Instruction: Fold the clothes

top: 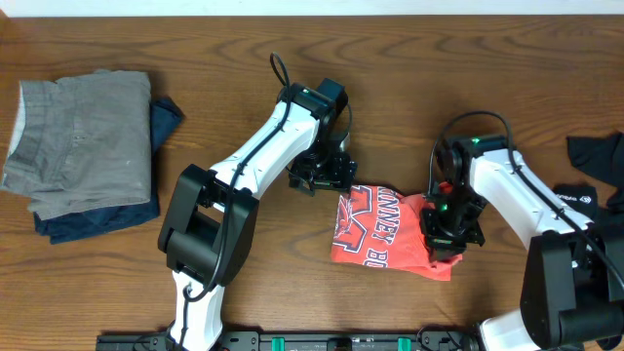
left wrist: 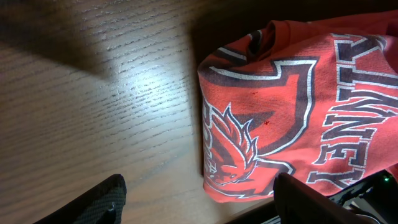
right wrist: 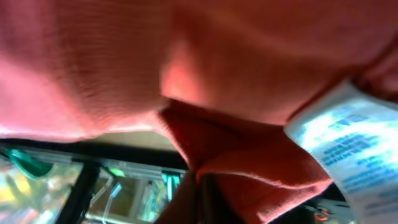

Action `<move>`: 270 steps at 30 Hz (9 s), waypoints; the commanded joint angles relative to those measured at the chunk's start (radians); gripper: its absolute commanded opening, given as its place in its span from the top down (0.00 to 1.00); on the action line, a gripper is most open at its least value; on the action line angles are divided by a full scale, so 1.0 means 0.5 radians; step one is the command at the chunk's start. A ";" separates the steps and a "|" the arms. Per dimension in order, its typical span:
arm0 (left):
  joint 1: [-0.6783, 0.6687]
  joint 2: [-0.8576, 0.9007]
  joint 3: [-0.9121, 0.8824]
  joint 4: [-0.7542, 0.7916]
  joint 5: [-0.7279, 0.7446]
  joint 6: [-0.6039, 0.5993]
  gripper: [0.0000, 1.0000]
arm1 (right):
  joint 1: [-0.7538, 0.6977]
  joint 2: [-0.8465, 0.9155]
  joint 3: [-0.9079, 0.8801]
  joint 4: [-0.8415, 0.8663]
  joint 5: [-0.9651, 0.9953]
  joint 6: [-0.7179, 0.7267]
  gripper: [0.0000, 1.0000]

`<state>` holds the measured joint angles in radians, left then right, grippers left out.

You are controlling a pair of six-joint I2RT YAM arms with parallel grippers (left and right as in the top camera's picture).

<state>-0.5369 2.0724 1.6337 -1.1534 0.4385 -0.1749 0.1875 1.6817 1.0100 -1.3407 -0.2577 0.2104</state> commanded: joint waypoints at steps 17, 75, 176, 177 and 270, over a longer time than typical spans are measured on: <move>-0.001 0.022 -0.015 -0.008 -0.003 0.035 0.23 | -0.113 -0.033 -0.023 -0.003 0.776 1.102 0.96; -0.085 0.307 -0.015 -0.163 -0.182 0.215 0.25 | -0.304 -0.552 -0.855 1.153 0.402 0.960 0.86; 1.821 -0.486 0.305 1.022 -0.034 0.346 0.94 | -0.586 -0.725 0.140 0.303 0.517 0.295 0.45; 1.851 -0.486 0.305 1.028 -0.034 0.346 0.94 | -0.586 -0.725 0.140 0.302 0.517 0.296 0.45; 0.861 -0.531 0.217 -0.871 -0.580 0.250 0.02 | -0.581 -0.742 0.133 0.270 0.274 0.340 0.08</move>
<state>-0.1112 1.8618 1.7554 -1.5719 0.1703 -0.0486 -0.0978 1.4082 1.0660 -1.1831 -0.1345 0.3664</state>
